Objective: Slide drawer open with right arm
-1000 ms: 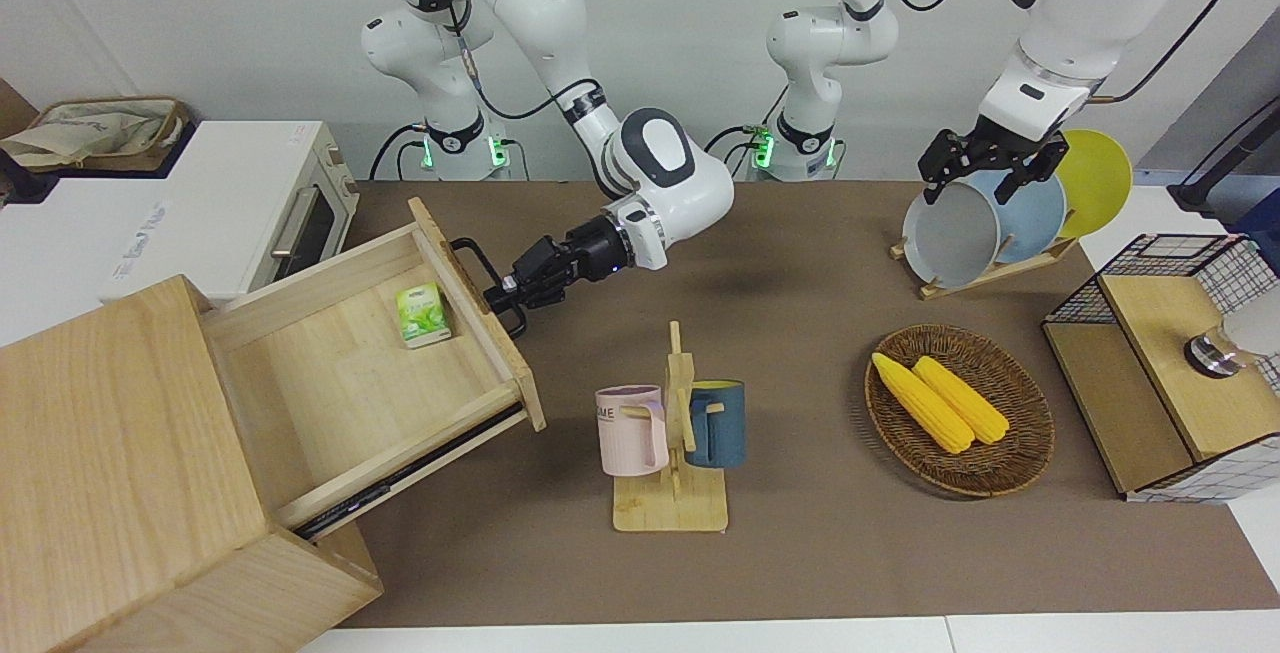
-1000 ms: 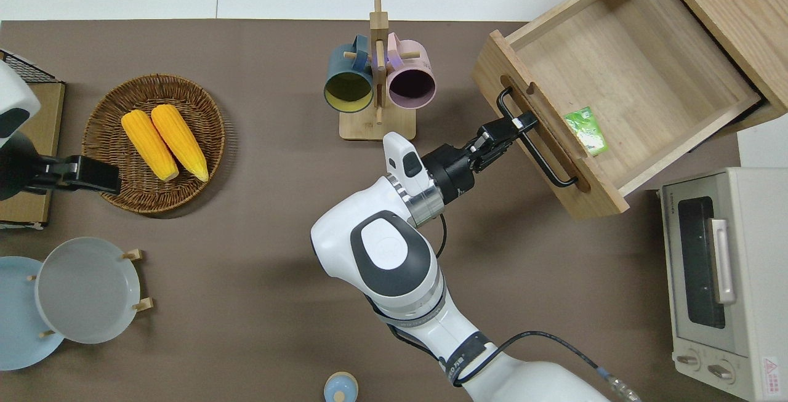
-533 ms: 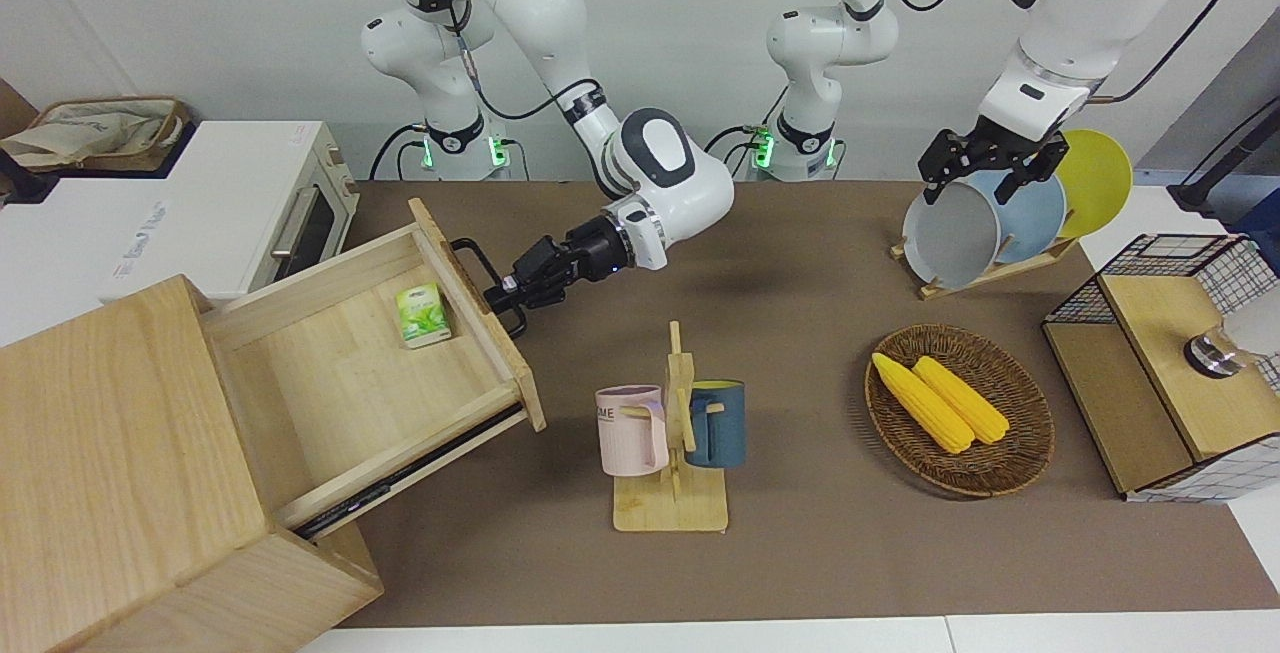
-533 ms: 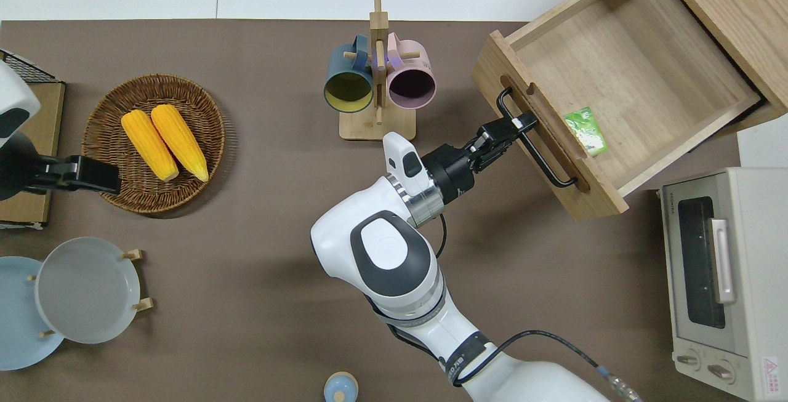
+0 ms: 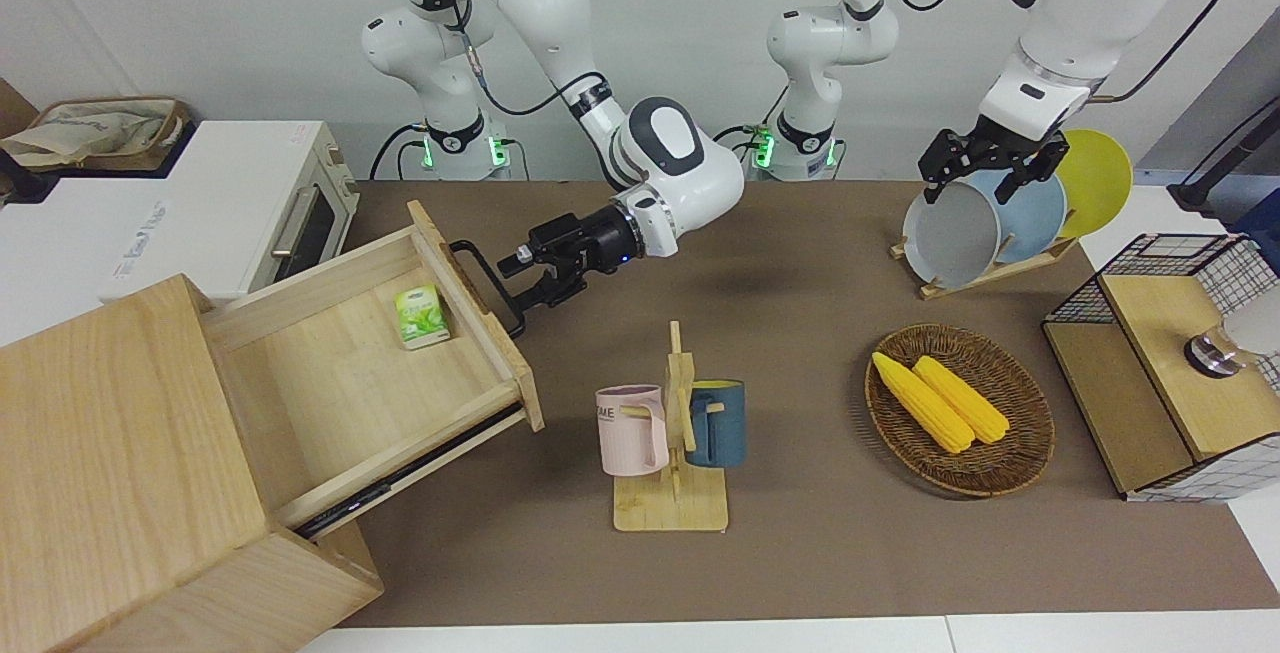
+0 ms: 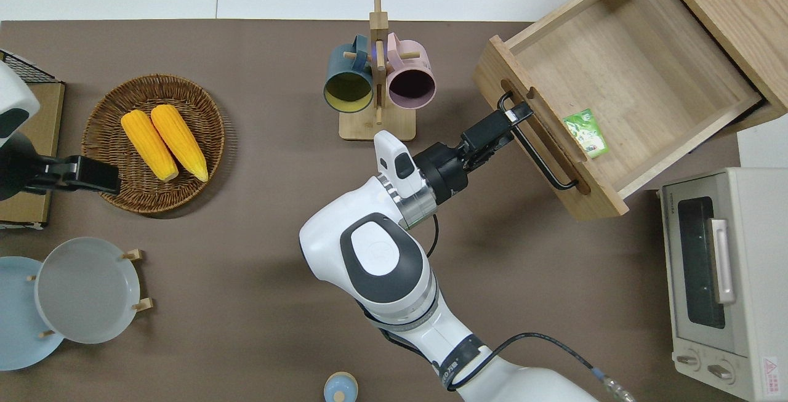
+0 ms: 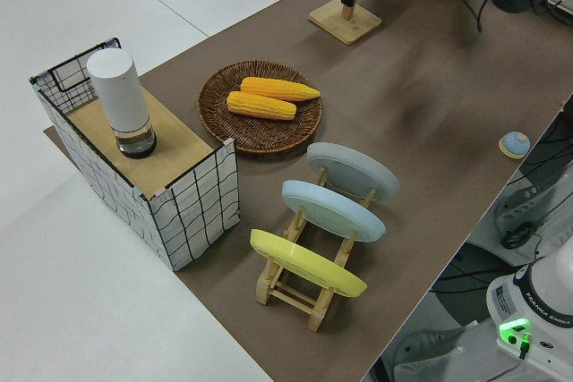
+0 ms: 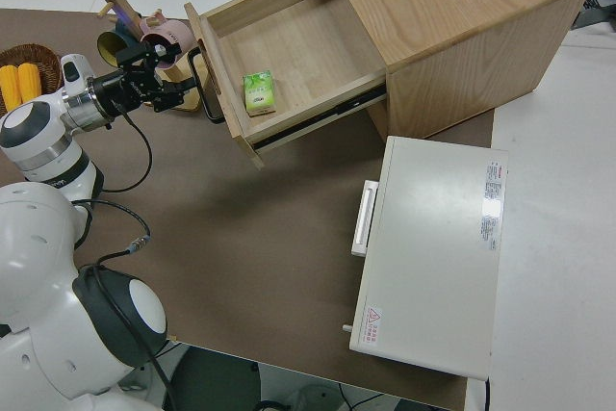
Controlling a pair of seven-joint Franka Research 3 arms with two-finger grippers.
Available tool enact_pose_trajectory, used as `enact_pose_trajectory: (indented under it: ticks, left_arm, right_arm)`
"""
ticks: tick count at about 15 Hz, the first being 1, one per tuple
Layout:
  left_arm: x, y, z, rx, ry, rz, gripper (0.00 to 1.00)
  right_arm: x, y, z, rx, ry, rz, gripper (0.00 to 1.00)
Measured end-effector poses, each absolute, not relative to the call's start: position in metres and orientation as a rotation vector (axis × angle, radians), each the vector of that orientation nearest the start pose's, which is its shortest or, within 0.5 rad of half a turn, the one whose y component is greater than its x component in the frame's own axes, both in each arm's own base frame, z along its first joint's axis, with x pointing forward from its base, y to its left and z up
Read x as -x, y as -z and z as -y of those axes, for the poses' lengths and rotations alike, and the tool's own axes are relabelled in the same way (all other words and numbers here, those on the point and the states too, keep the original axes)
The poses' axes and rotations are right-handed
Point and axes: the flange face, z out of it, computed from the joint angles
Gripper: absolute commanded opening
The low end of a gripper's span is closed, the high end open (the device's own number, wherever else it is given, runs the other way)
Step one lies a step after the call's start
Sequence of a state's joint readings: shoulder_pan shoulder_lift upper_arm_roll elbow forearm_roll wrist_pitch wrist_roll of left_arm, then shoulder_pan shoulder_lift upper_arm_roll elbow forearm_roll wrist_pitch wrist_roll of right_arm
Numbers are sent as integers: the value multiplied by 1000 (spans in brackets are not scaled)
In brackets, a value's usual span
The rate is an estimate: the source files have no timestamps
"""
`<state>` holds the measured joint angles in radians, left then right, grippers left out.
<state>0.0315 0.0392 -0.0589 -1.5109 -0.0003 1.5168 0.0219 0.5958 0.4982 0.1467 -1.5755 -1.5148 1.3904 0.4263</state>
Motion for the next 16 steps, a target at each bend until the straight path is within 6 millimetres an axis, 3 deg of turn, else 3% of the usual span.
enact_pose_trajectory:
  ticks: [9,16]
  left_arm:
    - [-561,-626,15,3143,-52,-78,993]
    - [-561,-626,15,3143,-52,-78,993]
  right_arm:
    - [-569,-408,-342,-1629,-444,-374,987]
    - [-538,-414,-383,-1863,-449,-295,987]
